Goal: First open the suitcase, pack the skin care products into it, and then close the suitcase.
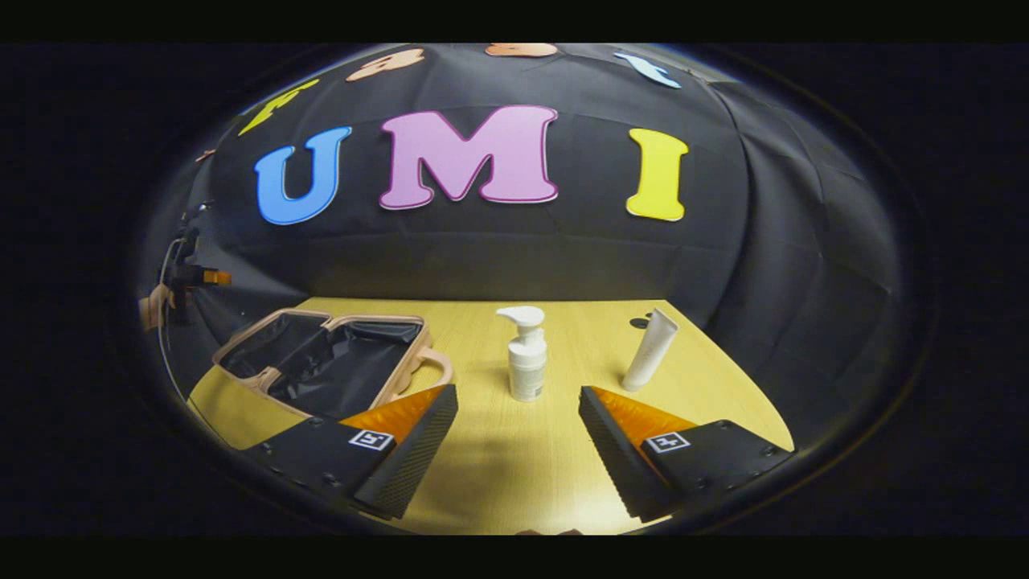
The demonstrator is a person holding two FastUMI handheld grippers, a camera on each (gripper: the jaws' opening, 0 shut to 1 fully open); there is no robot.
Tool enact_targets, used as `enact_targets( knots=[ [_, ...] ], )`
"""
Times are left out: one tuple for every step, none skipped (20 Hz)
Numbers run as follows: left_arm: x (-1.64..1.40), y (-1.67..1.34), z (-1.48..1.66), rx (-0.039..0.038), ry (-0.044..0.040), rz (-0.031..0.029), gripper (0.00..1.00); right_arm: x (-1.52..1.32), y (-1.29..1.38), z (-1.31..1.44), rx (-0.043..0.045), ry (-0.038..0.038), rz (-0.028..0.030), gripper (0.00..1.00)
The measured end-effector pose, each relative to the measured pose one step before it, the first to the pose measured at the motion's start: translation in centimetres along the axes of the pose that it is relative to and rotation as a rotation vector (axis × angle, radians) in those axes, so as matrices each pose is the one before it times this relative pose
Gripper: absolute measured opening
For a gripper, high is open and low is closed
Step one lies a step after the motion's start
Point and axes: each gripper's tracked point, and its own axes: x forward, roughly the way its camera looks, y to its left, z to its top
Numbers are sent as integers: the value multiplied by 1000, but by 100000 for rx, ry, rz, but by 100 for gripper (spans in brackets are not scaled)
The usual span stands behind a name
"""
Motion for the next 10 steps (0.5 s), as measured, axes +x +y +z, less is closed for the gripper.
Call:
enact_targets(
  knots=[
    [-2251,-2039,931,1268,-4218,-1952,98,-25,-735,669,139,-1824,-816,97],
    [-2193,-2606,708,7,-3874,-2271,98,-66,-751,533,-5,-1665,-911,97],
    [-1459,-2727,-107,-1200,-2122,-2209,97,38,-824,547,10,-1473,-1176,97],
    [-1719,-2977,-491,-596,-544,-3724,97,72,-806,180,562,-924,-872,97],
    [-1536,-2503,-651,825,-866,-506,97,-20,-683,231,1155,-579,-385,97],
    [-1097,-2430,-496,2163,-1186,-522,96,-6,-542,31,1168,-186,-180,97],
    [-959,-2326,-614,-662,-125,-472,95,76,-780,155,755,-499,-672,97],
    [-1009,-3318,-907,-3411,821,-3888,96,-174,-903,202,-9,-1162,-1120,96],
    [-909,-3607,-1042,-4241,1279,-5111,96,213,-978,296,-564,-1695,-1349,97],
    [-463,-3600,-1180,-2853,1320,-5700,97,180,-891,63,-924,-868,-1029,97]
  ],
)
